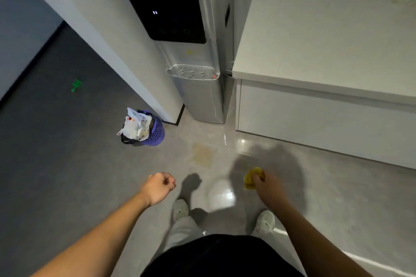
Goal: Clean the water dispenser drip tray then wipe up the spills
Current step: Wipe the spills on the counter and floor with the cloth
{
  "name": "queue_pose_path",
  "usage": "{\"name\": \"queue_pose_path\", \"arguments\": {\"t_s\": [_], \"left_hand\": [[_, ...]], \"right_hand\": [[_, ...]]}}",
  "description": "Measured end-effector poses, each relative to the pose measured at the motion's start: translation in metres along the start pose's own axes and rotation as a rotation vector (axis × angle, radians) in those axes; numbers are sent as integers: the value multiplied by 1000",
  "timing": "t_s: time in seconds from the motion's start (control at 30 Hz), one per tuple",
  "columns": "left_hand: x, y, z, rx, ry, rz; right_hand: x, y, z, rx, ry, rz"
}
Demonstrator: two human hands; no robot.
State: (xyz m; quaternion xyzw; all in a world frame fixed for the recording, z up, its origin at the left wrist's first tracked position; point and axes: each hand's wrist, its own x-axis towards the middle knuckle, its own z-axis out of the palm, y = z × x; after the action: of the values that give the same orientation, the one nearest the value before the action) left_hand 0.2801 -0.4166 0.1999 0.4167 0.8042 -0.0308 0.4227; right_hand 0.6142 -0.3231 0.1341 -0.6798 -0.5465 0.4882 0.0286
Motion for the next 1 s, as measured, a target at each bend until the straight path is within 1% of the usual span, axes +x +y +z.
{"name": "queue_pose_path", "arguments": {"t_s": [0.1,0.23,0.33,0.43,0.5,0.57,0.7,0.77,0.83,0.9,0.97,1.0], "left_hand": [[26,-49,-7,-73,-10,20],[84,-117,-3,-89,-53,28],[143,-160,10,-45,-104,45],[200,-196,26,-4,-134,46],[238,-216,38,16,-138,54],[276,-235,55,18,-126,72],[361,-271,103,32,-82,94],[409,-290,132,34,-43,103],[461,-308,163,48,3,127],[515,-325,197,66,31,156],[569,-341,227,84,77,183],[596,-349,240,104,102,211]], "right_hand": [[-1,-34,49,-83,-11,-4],[12,-59,124,-130,-24,41],[40,-64,185,-162,-6,66],[72,-61,242,-215,-47,62],[94,-54,275,-258,-22,61],[120,-44,304,-310,15,32],[193,-13,358,-383,-9,-31],[235,14,386,-455,1,-69],[281,48,415,-542,25,-149],[332,84,441,-649,12,-212],[386,113,462,-740,-39,-201],[413,127,472,-770,-38,-208]]}}
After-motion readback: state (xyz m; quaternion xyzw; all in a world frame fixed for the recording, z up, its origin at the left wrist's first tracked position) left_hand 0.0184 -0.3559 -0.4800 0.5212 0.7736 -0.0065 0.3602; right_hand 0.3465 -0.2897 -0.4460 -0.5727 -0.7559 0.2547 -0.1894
